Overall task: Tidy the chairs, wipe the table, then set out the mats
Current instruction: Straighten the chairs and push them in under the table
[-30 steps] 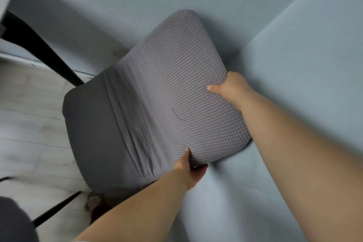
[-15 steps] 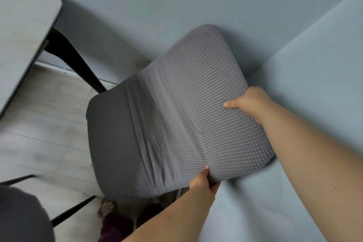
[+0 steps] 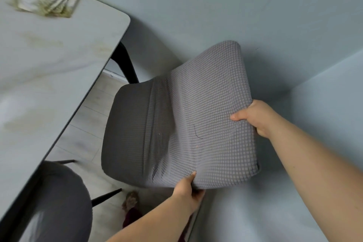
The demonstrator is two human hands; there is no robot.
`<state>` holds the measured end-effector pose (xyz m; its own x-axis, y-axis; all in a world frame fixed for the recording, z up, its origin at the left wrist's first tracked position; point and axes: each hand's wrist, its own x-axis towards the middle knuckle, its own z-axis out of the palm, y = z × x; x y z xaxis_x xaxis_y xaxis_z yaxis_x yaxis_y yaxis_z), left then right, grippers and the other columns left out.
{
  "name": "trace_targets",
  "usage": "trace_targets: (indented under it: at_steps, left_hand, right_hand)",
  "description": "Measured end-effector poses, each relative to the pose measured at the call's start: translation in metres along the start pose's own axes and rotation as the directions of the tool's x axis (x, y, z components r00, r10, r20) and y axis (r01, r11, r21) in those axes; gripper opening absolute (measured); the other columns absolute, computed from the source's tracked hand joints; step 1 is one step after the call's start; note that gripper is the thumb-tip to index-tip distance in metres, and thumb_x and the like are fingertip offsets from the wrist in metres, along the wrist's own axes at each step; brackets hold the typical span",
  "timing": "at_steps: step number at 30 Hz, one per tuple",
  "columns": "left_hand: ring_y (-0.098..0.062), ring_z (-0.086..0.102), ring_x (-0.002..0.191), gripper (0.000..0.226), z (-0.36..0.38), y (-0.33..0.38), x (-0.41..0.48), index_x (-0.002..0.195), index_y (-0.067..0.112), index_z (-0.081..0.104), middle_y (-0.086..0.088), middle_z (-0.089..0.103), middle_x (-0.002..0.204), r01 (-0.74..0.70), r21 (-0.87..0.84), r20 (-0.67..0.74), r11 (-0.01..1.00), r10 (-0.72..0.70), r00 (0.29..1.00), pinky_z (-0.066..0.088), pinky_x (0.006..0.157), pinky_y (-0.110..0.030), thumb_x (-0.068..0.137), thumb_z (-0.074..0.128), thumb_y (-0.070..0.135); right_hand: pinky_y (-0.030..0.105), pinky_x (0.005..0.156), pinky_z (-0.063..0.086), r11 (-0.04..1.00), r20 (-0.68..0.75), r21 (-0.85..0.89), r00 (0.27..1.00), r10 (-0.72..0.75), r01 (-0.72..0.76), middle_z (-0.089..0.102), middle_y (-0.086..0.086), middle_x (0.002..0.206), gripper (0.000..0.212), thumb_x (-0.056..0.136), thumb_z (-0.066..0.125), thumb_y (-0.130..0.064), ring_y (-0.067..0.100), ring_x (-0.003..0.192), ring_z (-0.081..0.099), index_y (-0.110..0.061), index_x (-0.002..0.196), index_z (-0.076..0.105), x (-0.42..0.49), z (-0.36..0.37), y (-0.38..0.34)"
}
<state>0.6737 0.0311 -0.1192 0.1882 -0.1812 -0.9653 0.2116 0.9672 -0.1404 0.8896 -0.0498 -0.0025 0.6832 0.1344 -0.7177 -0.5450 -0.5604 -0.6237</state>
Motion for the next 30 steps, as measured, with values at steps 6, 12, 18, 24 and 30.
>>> trace_targets:
  at_steps: [6,12,18,24,30]
  left_hand:
    - [-0.024,0.063,0.074,0.013,-0.023,0.039,-0.019,0.098,-0.003,0.061,-0.015,0.067,0.087,-0.055,-0.056,-0.002,0.997,0.055,0.998,0.058,0.046,-0.033,0.09,0.06,0.007]
    - [-0.02,0.065,0.048,0.012,-0.046,0.063,-0.038,0.088,-0.001,0.063,-0.01,0.068,0.058,-0.11,-0.085,-0.024,0.99,0.108,0.994,0.053,0.04,-0.025,0.093,0.057,0.009]
    - [-0.018,0.062,0.052,0.015,-0.077,0.086,-0.046,0.082,0.002,0.06,-0.008,0.066,0.052,-0.165,-0.038,-0.088,0.986,0.161,0.983,0.053,0.039,-0.024,0.093,0.056,0.011]
    - [-0.018,0.06,0.067,0.011,-0.108,0.116,-0.054,0.087,0.003,0.062,-0.008,0.064,0.08,-0.201,0.027,-0.155,0.979,0.202,0.967,0.053,0.038,-0.026,0.092,0.057,0.012]
    - [-0.018,0.058,0.065,0.013,-0.14,0.149,-0.065,0.084,0.005,0.06,-0.008,0.061,0.078,-0.255,0.116,-0.206,0.96,0.274,0.939,0.051,0.035,-0.028,0.093,0.053,0.009]
  right_hand:
    - [0.041,0.086,0.053,0.995,0.015,0.061,0.997,-0.08,0.079,0.066,0.015,0.11,0.034,0.072,0.066,0.018,0.031,0.1,0.063,-0.001,0.1,0.064,-0.009,0.053,-0.025]
    - [0.036,0.074,0.055,0.989,0.007,0.105,0.994,-0.106,0.105,0.065,0.016,0.107,0.041,0.07,0.065,0.018,0.028,0.09,0.065,0.004,0.109,0.063,-0.025,0.088,-0.039]
    - [0.039,0.078,0.054,0.977,-0.001,0.187,0.995,-0.1,0.098,0.065,0.018,0.104,0.033,0.069,0.063,0.02,0.031,0.094,0.063,0.007,0.1,0.063,-0.041,0.119,-0.034]
    - [0.033,0.073,0.054,0.954,0.016,0.287,0.995,-0.095,0.087,0.065,0.015,0.099,0.031,0.07,0.062,0.021,0.028,0.09,0.062,0.005,0.097,0.063,-0.055,0.154,-0.022]
    - [0.038,0.077,0.054,0.931,0.017,0.361,0.997,-0.071,0.06,0.065,0.012,0.093,0.037,0.07,0.063,0.02,0.028,0.086,0.063,0.004,0.103,0.059,-0.067,0.196,-0.011]
